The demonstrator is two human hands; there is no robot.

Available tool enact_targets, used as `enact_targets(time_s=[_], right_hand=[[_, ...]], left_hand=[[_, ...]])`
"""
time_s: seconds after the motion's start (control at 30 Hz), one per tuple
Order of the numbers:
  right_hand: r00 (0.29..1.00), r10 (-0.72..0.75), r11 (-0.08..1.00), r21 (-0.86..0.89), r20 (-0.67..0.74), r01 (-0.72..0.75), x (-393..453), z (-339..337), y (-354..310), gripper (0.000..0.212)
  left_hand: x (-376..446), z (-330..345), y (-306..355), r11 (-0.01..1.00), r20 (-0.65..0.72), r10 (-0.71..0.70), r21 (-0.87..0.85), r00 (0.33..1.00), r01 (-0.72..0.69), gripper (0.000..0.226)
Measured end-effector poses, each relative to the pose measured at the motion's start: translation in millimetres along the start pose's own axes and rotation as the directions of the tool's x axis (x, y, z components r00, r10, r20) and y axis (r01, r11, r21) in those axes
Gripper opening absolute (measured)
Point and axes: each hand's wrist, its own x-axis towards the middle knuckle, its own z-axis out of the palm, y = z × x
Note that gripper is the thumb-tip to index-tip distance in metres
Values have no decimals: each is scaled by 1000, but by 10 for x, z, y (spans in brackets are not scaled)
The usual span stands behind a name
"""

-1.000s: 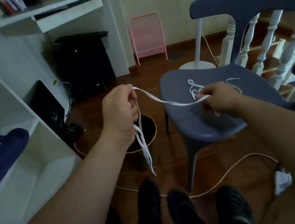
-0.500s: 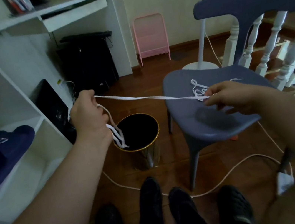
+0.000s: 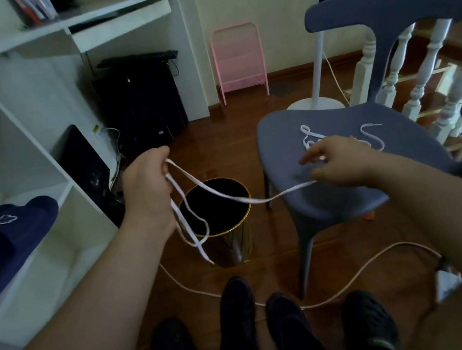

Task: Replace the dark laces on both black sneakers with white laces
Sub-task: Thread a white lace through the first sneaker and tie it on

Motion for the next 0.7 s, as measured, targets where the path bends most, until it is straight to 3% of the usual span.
enact_targets(time_s=[0.03,0.1,0.17,0.23,0.3,0.33,0.4,0.53,0.6,0.67,0.7], right_hand=[[998,-54,999,-4,-19,54,-12,37,-116,31],[982,-179,962,200,-53,186,-44,125,-416,27],[956,-285,856,431,-68,285,-82,207,-755,26],[926,-371,761,549,-68,345,-96,280,-990,22],[896,-439,759,507,-65,409,-78,344,-1067,25],[881,-467,792,407,-76,455,-59,360,-1066,29],[864,-491,843,190,-111,504,-25,378,-1039,33],[861,-487,870,3,-150,493,8,397,-923,25],[893,-426,887,130,-146,444,27,414,-891,30],[918,-390,839,387,-63,383,26,421,-941,34],[909,-416,821,423,-18,384,14,438,-993,32]], left_hand=[[-13,24,7,999,76,21,47,997,-25,45],[-48,83,10,979,249,36,185,968,-84,45],[-120,154,16,926,386,3,346,923,-148,50],[-166,189,6,878,466,-72,449,882,-165,45],[-176,193,1,877,465,-146,470,873,-103,34],[-168,186,0,883,449,-173,466,877,-64,33],[-155,175,0,880,419,-202,474,885,-24,37],[-148,130,46,937,358,-248,323,900,130,50],[-124,63,102,955,360,-248,245,899,165,49],[-136,8,154,948,382,-232,295,894,120,43],[-164,-11,162,932,405,-224,356,887,73,38]])
